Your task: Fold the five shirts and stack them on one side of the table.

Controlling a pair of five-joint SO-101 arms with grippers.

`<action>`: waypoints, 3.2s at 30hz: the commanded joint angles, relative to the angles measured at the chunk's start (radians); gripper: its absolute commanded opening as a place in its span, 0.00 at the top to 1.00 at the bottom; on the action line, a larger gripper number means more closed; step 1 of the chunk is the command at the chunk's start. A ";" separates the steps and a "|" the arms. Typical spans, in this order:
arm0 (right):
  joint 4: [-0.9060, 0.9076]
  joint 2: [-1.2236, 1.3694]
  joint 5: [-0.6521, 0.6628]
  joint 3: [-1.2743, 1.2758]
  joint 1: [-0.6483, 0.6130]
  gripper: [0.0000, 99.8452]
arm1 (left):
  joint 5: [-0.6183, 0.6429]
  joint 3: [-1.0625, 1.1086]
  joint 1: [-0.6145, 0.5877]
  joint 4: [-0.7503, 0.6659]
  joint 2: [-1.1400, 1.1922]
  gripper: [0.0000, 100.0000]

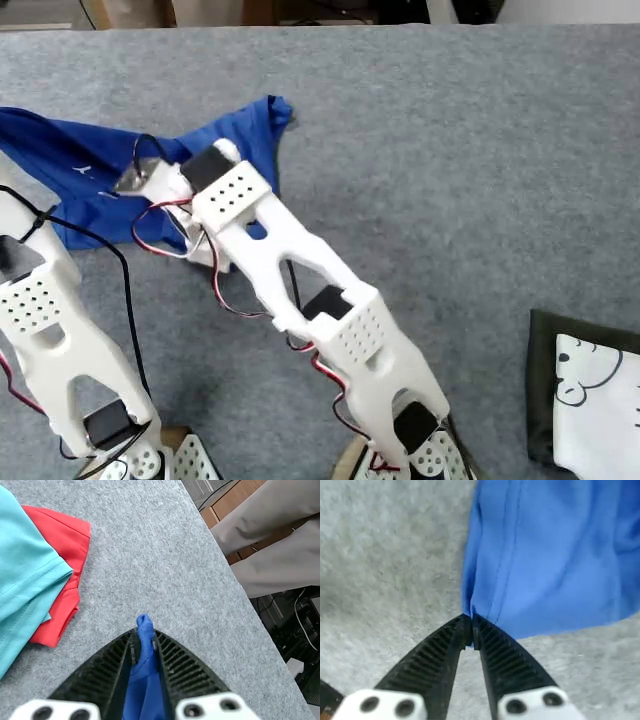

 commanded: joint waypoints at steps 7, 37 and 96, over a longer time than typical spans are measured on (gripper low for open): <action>-0.003 -0.110 -0.008 0.047 -0.059 0.70 | -0.003 -0.029 -0.011 -0.023 -0.015 0.98; -0.408 -0.162 -0.031 0.610 -0.096 0.73 | -0.005 -0.029 -0.012 -0.025 -0.015 0.98; -0.193 -0.119 -0.029 0.369 -0.134 0.83 | -0.006 -0.034 -0.029 -0.028 -0.015 0.98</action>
